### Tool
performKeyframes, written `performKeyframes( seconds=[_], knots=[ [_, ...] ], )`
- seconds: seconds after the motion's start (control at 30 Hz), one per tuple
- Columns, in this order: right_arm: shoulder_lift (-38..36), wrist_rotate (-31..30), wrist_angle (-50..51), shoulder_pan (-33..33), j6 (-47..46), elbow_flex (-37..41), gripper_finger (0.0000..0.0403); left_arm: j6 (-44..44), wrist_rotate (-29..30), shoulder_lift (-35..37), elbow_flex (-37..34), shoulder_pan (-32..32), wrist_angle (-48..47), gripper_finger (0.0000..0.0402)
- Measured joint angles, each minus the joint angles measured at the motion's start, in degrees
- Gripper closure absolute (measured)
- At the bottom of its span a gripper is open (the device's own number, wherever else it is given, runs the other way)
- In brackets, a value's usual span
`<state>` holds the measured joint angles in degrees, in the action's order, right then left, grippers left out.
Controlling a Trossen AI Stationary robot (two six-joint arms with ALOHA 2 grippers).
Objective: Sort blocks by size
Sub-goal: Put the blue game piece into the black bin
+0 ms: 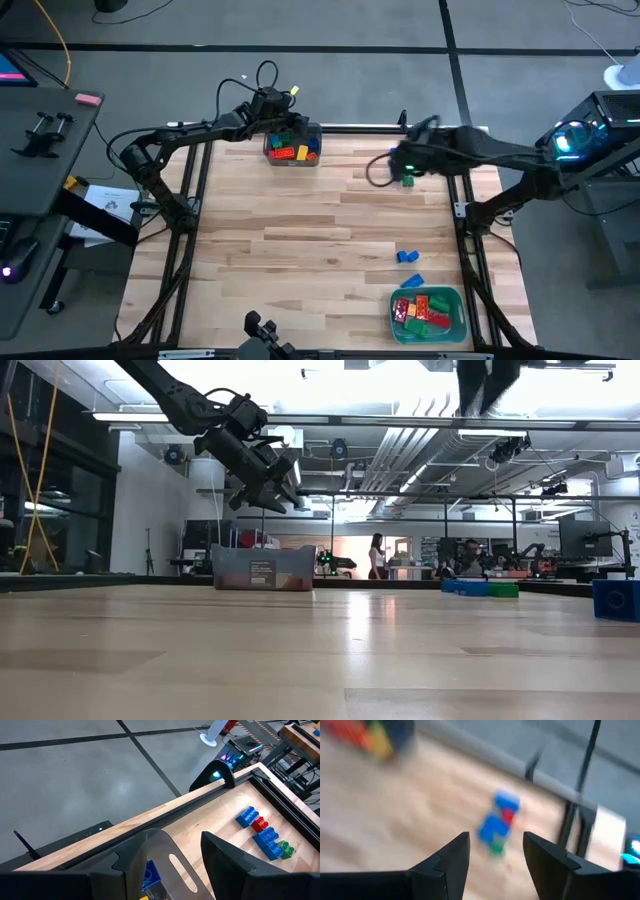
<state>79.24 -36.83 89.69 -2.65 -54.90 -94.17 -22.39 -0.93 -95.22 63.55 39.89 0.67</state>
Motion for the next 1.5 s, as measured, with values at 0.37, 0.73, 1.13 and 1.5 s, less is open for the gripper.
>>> performKeyframes(
  seconds=[0.37,0.73,1.13,1.5],
  knots=[
    [-8.9,40.5,-15.2,17.1,18.6,35.9,0.0222,0.0,-4.5,0.0,0.0,0.0,-3.6,0.0231],
    [-10.8,32.0,-35.3,34.1,38.1,49.6,0.0222,0.1,-4.6,0.0,0.0,0.0,-5.2,0.0231],
    [-9.9,34.0,-42.0,33.1,41.2,56.7,0.0222,0.0,-5.6,0.0,0.0,-0.3,-5.4,0.0231],
    [-1.6,34.1,-45.9,33.0,41.5,56.7,0.0222,0.0,-5.6,0.0,0.0,-0.3,-5.3,0.0231]
  ],
)
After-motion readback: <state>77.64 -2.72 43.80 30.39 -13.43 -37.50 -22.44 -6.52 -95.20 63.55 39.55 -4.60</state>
